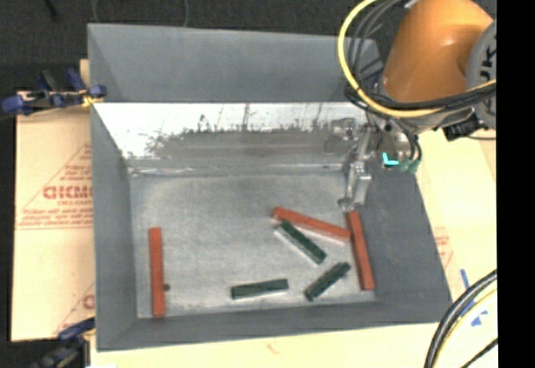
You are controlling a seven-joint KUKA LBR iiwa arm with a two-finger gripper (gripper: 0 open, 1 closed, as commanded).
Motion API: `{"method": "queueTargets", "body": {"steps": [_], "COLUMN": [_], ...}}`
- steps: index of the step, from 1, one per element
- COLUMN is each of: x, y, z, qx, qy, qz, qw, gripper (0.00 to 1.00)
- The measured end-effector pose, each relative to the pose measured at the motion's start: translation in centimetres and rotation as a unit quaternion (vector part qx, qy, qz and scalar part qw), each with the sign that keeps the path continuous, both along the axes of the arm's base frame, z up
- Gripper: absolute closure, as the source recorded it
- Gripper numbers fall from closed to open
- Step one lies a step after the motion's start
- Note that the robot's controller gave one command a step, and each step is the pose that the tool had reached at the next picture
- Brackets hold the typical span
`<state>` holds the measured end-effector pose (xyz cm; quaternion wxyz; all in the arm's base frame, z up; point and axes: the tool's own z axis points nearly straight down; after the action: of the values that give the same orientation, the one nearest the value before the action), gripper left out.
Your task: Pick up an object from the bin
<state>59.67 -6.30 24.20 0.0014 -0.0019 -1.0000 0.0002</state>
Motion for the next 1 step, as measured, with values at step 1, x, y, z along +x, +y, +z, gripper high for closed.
{"method": "queueTargets", "body": {"steps": [1], "x": [-0.73], "y": [2.47], "z": [-15.00], "qx": [0.001], "qy": [0.0006], "qz": [-0.038], "qw": [0.9993], "gripper": [0.00]}}
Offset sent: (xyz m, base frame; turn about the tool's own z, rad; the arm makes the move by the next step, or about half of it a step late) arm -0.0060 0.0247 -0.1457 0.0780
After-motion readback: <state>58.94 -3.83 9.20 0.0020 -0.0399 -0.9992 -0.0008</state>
